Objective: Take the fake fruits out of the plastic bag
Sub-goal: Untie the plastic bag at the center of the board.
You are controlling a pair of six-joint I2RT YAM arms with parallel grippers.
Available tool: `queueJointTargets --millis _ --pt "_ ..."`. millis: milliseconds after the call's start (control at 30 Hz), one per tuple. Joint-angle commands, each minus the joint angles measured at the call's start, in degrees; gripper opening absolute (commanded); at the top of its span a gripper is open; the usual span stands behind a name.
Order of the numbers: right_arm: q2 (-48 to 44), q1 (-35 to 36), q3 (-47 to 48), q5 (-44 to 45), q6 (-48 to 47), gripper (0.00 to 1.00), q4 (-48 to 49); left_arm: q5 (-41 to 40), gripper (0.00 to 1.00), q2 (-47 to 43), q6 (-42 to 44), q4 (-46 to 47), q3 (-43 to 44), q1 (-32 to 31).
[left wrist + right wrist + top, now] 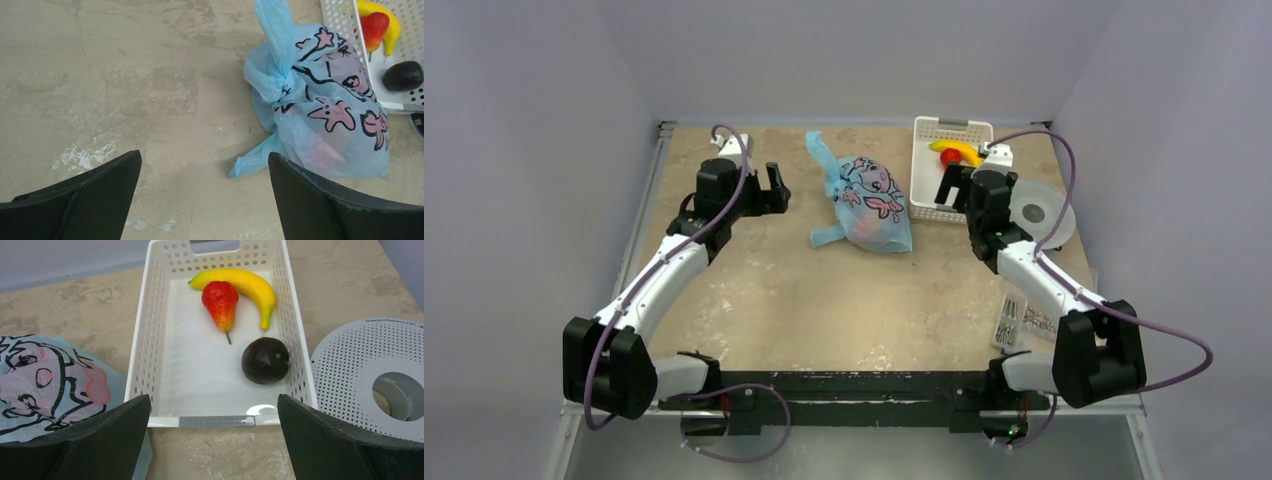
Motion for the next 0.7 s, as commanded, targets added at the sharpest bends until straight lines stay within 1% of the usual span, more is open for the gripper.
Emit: queueJointTargets --millis 0,167,300,333,400,500,567,600,667 --pt "0.0 0.8 2.0 0.3 -0.5 0.99 2.8 1.2 1.00 -2.6 2.2 5.0 1.8 -1.2" --pt "0.5 1.9 2.5 -1.4 0.3 0.99 2.9 1.5 1.00 -2.3 3.1 4.9 2.2 -2.7" --pt "0.4 3.6 2.7 -2.8 0.9 0.99 4.1 0.2 1.00 -2.7 3.2 5.2 2.1 -3.2" --pt "0.6 3.9 2.9 -4.2 1.1 0.99 4.5 -0.6 1.00 -2.9 3.0 5.3 2.0 -3.2" --pt "1.0 4.3 3.0 -10.0 1.5 0.99 6.3 -3.0 1.00 -3.3 2.0 5.8 1.7 -3.2" --pt "3.7 4.7 4.3 -13.5 7.2 0.99 7.3 -5.1 1.00 -3.7 0.5 5.2 2.0 -3.1" --pt "6.2 5.8 7.4 -15.3 9.7 0.99 5.3 -5.4 1.00 -3.6 0.6 3.1 2.6 -3.0" --pt "7.5 6.6 8.6 -17.0 10.0 0.99 4.9 -5.6 0.99 -3.5 0.7 2.0 2.9 -3.0" --pt "10.1 9.1 11.1 -17.3 9.2 0.99 4.1 -5.3 0.94 -2.9 1.6 0.6 3.4 -2.9"
